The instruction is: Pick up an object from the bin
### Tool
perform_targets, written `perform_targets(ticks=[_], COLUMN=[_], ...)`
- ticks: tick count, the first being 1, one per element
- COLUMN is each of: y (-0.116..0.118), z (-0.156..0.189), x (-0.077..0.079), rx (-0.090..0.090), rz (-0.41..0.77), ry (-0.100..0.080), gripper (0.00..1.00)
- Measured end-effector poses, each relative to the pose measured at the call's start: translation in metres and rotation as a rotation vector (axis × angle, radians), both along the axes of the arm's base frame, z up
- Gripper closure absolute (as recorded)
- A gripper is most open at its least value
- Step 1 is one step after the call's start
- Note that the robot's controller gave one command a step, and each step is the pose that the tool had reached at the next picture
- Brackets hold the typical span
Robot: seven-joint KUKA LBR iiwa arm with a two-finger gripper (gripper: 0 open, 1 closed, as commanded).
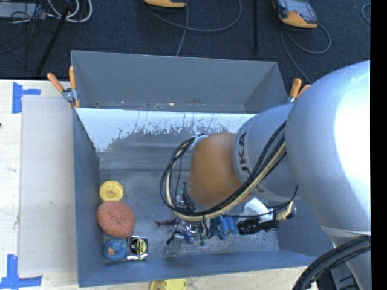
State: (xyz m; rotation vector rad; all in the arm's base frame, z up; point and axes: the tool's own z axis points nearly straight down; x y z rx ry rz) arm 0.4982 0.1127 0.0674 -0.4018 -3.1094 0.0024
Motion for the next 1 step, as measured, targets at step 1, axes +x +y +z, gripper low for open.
perform_targets(ticks=[1], y=[-0.0013], z=[0.0021], x=[-0.0031], rx=[0.001], rz=[0.0], ry=[-0.005], gripper=[1.0])
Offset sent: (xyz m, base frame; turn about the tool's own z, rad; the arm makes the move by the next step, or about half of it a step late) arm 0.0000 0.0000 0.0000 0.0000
